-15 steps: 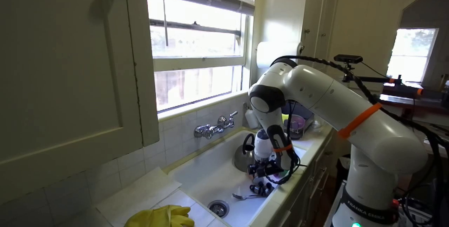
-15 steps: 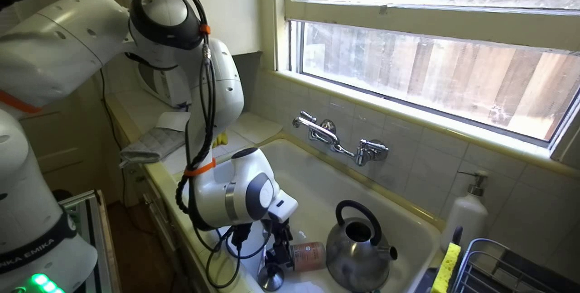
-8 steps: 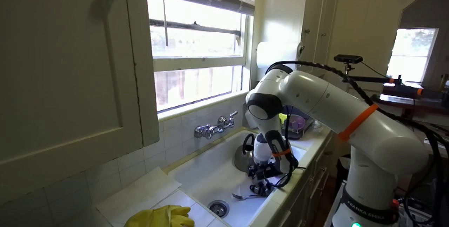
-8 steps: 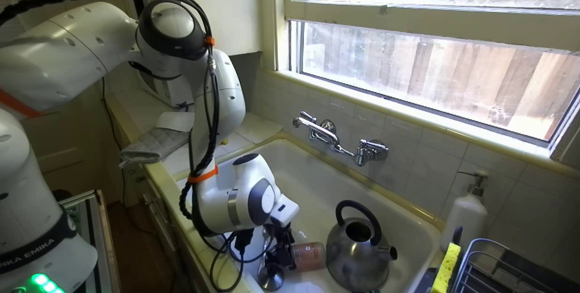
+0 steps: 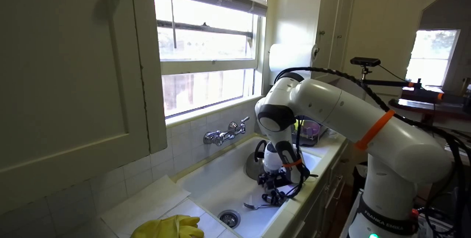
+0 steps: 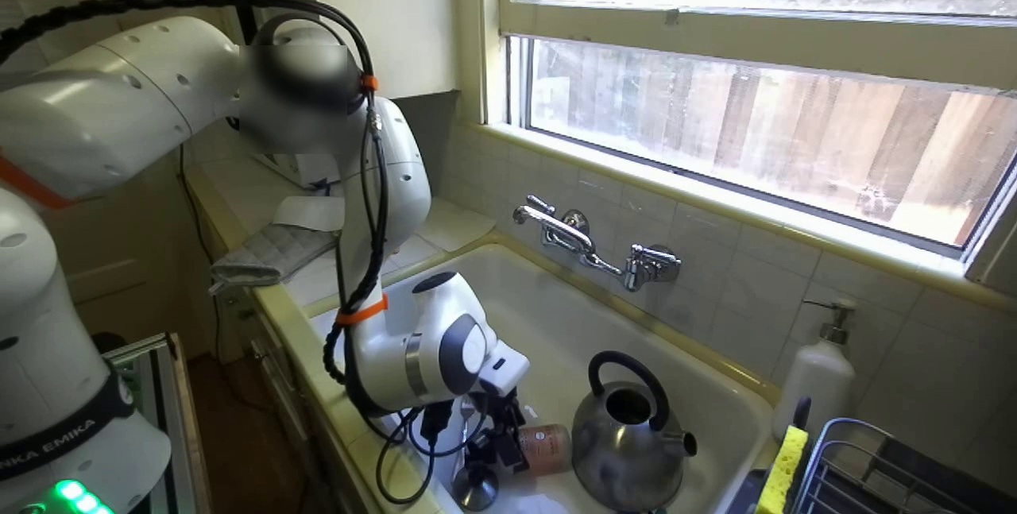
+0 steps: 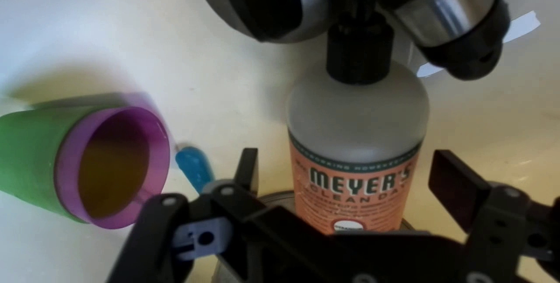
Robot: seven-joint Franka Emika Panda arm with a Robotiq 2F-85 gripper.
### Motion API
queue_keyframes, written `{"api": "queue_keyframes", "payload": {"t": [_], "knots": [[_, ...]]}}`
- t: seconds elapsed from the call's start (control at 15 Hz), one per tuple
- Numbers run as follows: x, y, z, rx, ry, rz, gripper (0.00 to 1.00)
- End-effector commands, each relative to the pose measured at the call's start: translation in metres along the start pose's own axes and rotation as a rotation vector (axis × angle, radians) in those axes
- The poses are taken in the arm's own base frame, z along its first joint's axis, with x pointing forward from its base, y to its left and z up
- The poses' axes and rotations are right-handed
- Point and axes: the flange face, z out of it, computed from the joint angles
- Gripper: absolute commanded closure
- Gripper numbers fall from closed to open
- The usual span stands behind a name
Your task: Remove the orange bottle from the sink and put it on the window sill
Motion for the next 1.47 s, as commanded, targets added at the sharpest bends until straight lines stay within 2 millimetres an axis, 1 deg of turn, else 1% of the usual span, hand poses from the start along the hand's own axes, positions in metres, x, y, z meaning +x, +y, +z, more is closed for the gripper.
{"api": "queue_keyframes", "payload": {"t": [0.0, 0.4, 0.47, 0.53, 0.6, 0.67, 0.73, 0.8, 0.93, 1.13, 1.4], "knots": [[-0.007, -0.001, 0.012, 0.001, 0.02, -0.015, 0.0], [-0.015, -0.008, 0.024, 0.003, 0.045, -0.038, 0.0], [-0.012, -0.007, 0.024, 0.005, 0.046, -0.045, 0.06], [-0.012, -0.006, 0.024, 0.007, 0.045, -0.042, 0.25], [-0.014, -0.007, 0.026, 0.011, 0.04, -0.042, 0.32], [-0.015, -0.007, 0.025, 0.012, 0.034, -0.043, 0.42], [-0.015, -0.007, 0.025, 0.017, 0.033, -0.044, 0.5], [-0.013, -0.006, 0.021, 0.022, 0.032, -0.041, 0.52], [-0.008, -0.005, 0.015, 0.034, 0.021, -0.033, 0.54], [-0.003, 0.001, -0.003, 0.04, 0.025, -0.03, 0.55], [0.0, 0.009, -0.038, 0.042, 0.03, -0.043, 0.55]]}}
